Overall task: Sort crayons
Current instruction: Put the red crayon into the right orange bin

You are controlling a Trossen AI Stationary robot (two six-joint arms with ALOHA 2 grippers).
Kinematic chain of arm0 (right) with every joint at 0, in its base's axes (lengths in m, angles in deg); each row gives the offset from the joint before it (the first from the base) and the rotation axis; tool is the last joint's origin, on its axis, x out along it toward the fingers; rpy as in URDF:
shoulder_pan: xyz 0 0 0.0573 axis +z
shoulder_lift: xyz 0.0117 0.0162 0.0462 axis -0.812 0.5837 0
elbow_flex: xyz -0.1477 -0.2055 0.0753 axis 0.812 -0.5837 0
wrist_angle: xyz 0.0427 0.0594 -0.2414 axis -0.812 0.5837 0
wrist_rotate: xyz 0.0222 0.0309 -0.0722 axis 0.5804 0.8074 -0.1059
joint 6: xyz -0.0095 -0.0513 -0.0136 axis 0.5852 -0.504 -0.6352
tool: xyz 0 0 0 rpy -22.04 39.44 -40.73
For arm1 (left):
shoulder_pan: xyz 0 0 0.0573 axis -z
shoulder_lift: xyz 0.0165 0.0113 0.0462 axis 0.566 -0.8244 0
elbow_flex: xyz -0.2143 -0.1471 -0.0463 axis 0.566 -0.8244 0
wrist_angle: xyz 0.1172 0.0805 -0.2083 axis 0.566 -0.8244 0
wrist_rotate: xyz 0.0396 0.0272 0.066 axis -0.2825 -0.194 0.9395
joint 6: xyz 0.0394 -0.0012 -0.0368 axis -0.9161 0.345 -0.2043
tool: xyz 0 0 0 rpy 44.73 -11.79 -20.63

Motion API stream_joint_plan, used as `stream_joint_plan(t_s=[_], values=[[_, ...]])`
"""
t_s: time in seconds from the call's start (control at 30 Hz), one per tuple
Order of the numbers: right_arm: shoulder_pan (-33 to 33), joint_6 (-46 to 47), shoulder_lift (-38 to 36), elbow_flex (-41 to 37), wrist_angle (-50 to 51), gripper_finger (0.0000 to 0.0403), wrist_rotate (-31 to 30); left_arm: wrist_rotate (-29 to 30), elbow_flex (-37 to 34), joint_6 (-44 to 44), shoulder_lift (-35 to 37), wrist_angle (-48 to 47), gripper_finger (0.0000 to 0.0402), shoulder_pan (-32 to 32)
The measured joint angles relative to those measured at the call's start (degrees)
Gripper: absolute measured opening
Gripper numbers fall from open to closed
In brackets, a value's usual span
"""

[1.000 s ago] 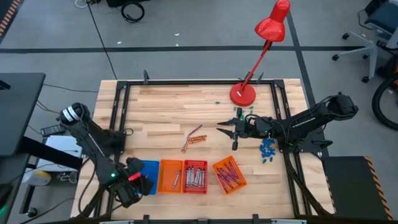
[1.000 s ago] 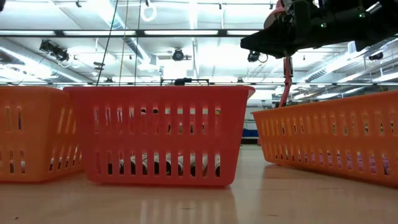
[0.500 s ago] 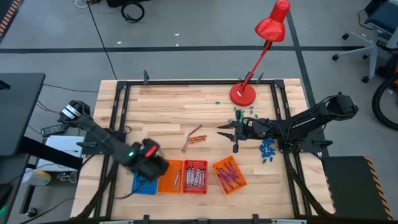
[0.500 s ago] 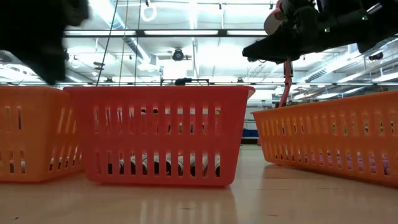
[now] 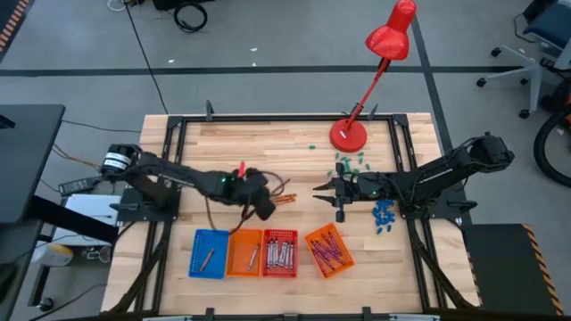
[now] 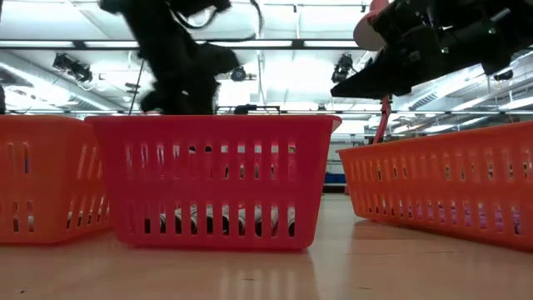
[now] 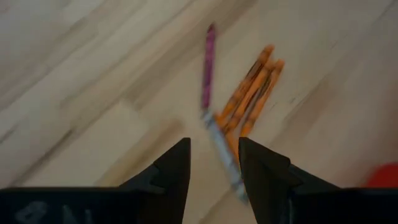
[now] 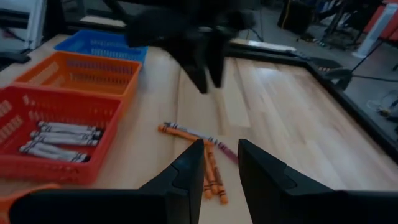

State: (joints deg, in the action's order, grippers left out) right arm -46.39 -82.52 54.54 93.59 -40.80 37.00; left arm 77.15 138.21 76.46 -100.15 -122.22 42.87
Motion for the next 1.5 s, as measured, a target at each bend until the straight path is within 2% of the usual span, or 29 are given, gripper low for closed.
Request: stream_joint_plan(t_s=[0.23, 0.4, 0.6, 0.9, 1.03, 1.3, 1.5], values=[[0.00, 0.11, 0.00, -0.02, 4.14, 0.0103, 1.46, -8.06, 0.00, -10.57, -6.00, 14.33, 0.0146, -7.56], [0.00, 0.11, 0.00, -0.02, 6.27, 0.0103, 1.52, -10.14, 0.00, -14.72, -11.37, 20.92, 0.0146, -11.31], [0.00, 0.51, 0.00, -0.02, 8.19, 0.0103, 1.57, -11.53, 0.00, -17.45, -15.08, 23.33, 0.0146, -14.33], [0.00, 0.51, 0.00, -1.84, 7.47, 0.0103, 1.57, -12.98, 0.28, -20.65, -18.44, 24.64, 0.0142, -14.55], [0.00, 0.51, 0.00, -2.45, 6.55, 0.0103, 1.57, -13.42, 0.33, -20.74, -18.49, 23.80, 0.0118, -14.55], [0.02, 0.51, 0.00, -2.45, 6.51, 0.0103, 1.66, -15.56, 0.22, -19.05, -18.02, 23.46, 0.0017, -14.85], [0.00, 1.15, 0.00, -2.43, 8.00, 0.0103, 2.44, -18.72, -0.29, -18.87, -16.22, 24.73, 0.0026, -14.66]])
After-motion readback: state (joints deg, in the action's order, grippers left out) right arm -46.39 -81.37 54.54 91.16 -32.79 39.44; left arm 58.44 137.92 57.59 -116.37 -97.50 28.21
